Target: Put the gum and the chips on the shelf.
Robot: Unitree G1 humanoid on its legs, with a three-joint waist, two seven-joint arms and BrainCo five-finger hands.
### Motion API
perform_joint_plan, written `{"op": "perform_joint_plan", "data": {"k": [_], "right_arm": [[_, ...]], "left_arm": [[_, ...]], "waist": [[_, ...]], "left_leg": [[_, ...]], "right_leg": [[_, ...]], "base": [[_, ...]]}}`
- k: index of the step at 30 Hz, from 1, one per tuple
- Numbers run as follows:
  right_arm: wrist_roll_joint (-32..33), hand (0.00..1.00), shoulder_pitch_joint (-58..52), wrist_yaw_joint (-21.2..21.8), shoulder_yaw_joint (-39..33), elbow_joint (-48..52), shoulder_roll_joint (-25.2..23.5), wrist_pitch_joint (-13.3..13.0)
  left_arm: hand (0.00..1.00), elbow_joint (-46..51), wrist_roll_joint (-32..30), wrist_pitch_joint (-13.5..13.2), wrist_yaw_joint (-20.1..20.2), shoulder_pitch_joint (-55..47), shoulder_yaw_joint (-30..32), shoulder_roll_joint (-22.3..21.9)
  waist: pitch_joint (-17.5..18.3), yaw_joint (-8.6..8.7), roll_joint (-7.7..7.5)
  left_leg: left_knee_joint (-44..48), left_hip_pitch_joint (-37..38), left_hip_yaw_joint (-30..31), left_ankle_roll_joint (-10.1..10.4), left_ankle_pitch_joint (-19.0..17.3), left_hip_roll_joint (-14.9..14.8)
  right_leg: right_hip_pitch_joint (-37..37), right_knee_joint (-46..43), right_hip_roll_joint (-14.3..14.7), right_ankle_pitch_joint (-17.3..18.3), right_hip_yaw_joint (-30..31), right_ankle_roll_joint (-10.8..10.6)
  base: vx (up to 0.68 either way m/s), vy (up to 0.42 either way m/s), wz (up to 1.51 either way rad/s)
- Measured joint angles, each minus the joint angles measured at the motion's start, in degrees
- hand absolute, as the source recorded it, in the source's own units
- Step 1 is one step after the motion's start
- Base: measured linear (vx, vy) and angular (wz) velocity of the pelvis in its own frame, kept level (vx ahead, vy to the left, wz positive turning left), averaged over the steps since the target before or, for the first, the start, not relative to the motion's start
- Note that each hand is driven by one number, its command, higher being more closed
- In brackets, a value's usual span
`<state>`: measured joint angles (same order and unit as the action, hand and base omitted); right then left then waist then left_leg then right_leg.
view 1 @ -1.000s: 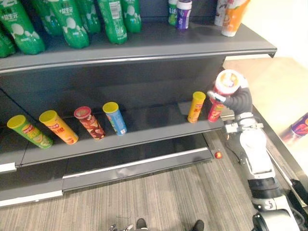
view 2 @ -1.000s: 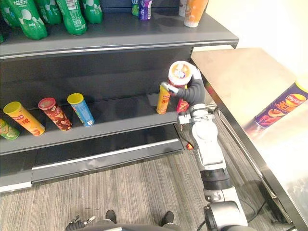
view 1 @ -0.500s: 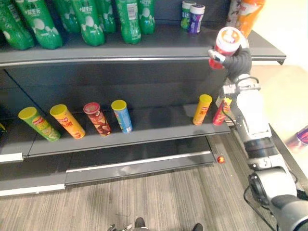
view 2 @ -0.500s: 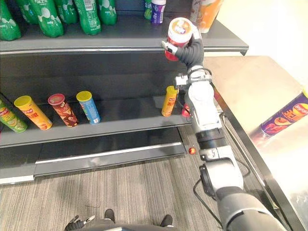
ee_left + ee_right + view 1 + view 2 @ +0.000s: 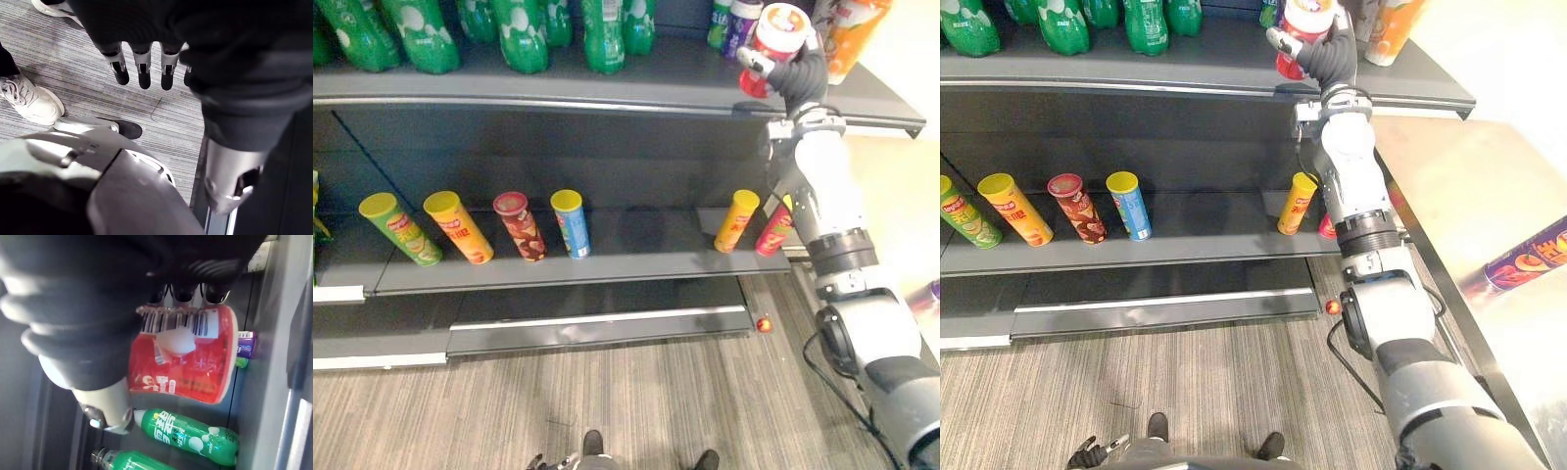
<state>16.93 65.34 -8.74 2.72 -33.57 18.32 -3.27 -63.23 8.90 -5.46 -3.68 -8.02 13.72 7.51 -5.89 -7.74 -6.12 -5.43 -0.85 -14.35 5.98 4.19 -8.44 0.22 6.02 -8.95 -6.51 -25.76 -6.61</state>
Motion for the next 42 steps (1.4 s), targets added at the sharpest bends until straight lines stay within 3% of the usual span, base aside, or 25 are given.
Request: {"op": "perform_joint_plan", "data": {"k": [14,32,33,42], "right_arm": [[2.2,1.00,9.6,-0.7,-2.8,-13.0,-0.2,2.0],[-0.6,1.00,16.4,-1.1,-9.7,-21.6,1.0,-1.2],[-0.7,0.00,16.4,-1.1,-9.7,-21.6,1.1,-1.3],[-1.4,0.00,17.9,-1.7,-11.4,-24.4,3.3,-2.5]], "left_arm": [[0.00,0.5,2.2,0.0,-0.5,2.0,-2.3,1.0],[0.00,0.5,2.3,-0.6,-1.2,3.9,-5.0,1.6],[0.00,0.5,2.3,-0.6,-1.2,3.9,-5.1,1.6],[0.00,0.5,2.3,-1.0,-2.4,4.5,-6.6,1.8]], "waist": [[-3.5,-0.59,-0.96],[-6.1,-0.77,-0.45],[-6.1,-0.77,-0.44],[-6.5,-1.28,-0.27]], "left_leg": [[0.0,-1.3,0.9,0.0,0.4,0.0],[0.0,-3.2,2.8,-0.1,0.8,0.4],[0.0,-3.2,2.9,-0.1,0.8,0.4],[0.0,-4.6,4.1,-0.4,1.3,0.8]], "right_leg": [[-0.8,0.0,0.0,0.0,-0.9,0.0],[-1.4,0.0,-0.3,0.1,-2.8,0.1],[-1.4,0.0,-0.3,0.1,-2.8,0.1],[-2.0,-0.2,-0.6,0.1,-3.9,0.1]], "base": [[0.01,-0.001,0.03],[0.01,0.000,0.05],[0.02,0.005,0.05],[0.01,0.005,0.07]]}}
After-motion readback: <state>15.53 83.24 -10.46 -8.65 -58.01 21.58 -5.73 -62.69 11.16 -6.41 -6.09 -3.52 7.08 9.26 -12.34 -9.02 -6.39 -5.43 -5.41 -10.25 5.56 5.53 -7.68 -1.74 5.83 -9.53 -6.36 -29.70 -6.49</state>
